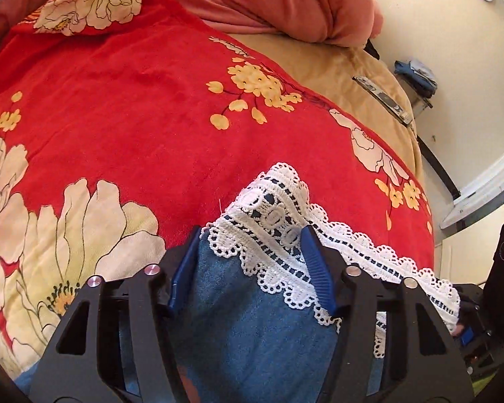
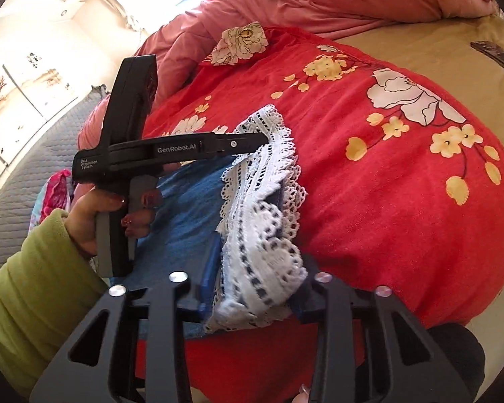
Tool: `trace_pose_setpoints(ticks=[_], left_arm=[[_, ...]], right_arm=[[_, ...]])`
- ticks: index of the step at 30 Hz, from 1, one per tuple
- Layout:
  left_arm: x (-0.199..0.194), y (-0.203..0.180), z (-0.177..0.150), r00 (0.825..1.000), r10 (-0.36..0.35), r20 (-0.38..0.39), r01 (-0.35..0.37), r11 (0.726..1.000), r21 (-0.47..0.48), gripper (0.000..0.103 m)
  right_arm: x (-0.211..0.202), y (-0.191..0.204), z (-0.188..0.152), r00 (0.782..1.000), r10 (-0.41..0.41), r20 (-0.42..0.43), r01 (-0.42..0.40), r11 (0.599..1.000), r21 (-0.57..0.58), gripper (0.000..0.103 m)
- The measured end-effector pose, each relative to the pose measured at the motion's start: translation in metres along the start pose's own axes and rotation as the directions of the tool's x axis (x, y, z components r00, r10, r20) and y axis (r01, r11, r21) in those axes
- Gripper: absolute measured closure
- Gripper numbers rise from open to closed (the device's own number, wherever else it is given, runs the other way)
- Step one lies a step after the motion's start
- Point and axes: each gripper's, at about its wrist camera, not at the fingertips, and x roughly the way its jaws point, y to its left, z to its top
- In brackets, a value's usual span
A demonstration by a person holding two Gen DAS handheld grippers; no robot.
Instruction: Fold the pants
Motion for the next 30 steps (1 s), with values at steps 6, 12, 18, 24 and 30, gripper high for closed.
trace_pose_setpoints(ticks=[6,12,18,24,30], left_arm=[[-0.024,0.004,-0.004,0.997,0.023,0.073,-0.02,0.999,-0.04,0.091],[-0.088,0.014,-0.02,0.973,-0.064,0.221,0.085,0.992,-0.089,0.092],[-0.15,0.05,-0.061,0.951,-0.016,0.309,0.079,0.978,-0.192,0.092],[-0.169,0.088,-0.099,0.958,0.086,0.274,0.014,0.938,-0.346,0.089],[-0.21,0.125,-0.151,0.935,0.103,0.338,0.083,0.866,-0.494,0.066]], right_arm=[[-0.01,0.032,0.001,0.998,0.005,0.07,0.004,0.992,-0.128,0.086],[-0.022,0.085,0.005,0.992,0.069,0.109,-0.038,0.964,-0.265,0.087],[-0.008,0.15,-0.003,0.988,0.143,0.055,-0.108,0.905,-0.412,0.087],[0.047,0.205,-0.031,0.992,0.109,-0.06,-0.125,0.825,-0.551,0.087],[0.081,0.236,-0.068,0.992,0.033,-0.118,-0.105,0.732,-0.673,0.087]])
